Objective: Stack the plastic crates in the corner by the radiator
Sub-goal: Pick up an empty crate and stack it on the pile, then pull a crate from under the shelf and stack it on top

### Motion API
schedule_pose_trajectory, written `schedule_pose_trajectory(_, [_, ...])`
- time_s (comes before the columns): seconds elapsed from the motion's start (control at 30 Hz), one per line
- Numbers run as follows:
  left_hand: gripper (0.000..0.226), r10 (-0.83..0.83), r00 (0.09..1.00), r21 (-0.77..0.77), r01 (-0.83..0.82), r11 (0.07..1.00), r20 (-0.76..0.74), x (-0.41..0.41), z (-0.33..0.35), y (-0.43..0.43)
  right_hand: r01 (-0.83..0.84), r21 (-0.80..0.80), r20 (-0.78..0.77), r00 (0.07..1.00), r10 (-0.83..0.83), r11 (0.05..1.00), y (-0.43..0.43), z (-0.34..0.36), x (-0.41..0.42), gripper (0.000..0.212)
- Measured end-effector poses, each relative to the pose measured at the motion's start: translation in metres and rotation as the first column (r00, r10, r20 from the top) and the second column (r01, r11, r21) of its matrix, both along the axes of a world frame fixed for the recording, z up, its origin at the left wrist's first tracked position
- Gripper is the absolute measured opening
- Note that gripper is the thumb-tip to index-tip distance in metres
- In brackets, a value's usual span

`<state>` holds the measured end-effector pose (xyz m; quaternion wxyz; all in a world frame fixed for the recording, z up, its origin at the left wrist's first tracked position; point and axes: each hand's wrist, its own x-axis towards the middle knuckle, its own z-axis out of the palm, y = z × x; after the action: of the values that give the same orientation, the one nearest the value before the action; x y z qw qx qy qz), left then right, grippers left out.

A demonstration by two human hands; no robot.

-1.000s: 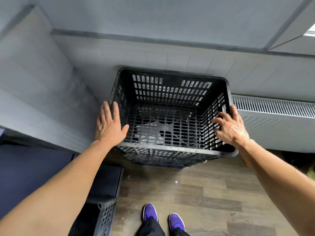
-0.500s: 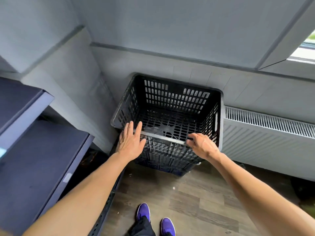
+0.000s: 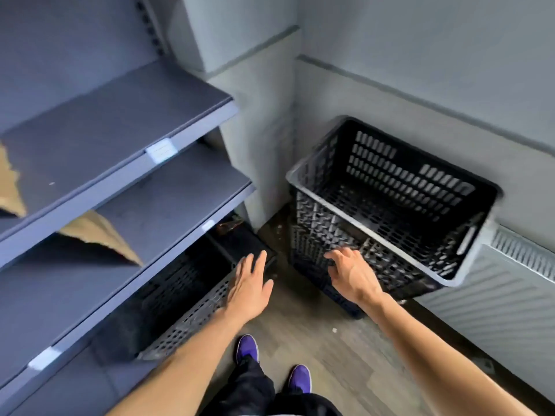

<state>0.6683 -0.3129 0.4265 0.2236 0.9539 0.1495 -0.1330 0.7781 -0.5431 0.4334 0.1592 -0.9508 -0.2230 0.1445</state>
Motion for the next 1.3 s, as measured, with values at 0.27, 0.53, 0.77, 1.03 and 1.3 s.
schedule_pose_trajectory(0.27, [0.073, 0.266, 0.953, 0.037, -0.263, 0.964, -0.147, -0.122, -0.024, 0.035, -0.330, -0.037, -0.241, 0.919, 0.312, 0.943, 0.084, -0.031, -0.067, 0.048])
schedule_pose_trajectory(0.53, [0.072, 0.407, 0.898, 0.046, -0.406, 0.913, -0.169, -0.183, -0.043, 0.072, -0.477, -0.088, -0.319, 0.845, 0.429, 0.874, 0.149, -0.042, -0.106, 0.049])
schedule_pose_trajectory(0.77, [0.071, 0.410, 0.886, -0.020, -0.424, 0.905, -0.217, -0.223, -0.084, 0.112, -0.491, -0.129, -0.388, 0.824, 0.412, 0.861, 0.188, -0.078, -0.152, 0.050])
schedule_pose_trajectory(1.03, [0.069, 0.339, 0.885, -0.076, -0.380, 0.922, -0.318, -0.279, -0.133, 0.153, -0.464, -0.154, -0.514, 0.791, 0.330, 0.872, 0.228, -0.138, -0.212, 0.051])
schedule_pose_trajectory(1.3, [0.071, 0.311, 0.903, -0.067, -0.344, 0.936, -0.297, -0.256, -0.172, 0.199, -0.449, -0.112, -0.490, 0.801, 0.344, 0.887, 0.282, -0.188, -0.208, 0.051])
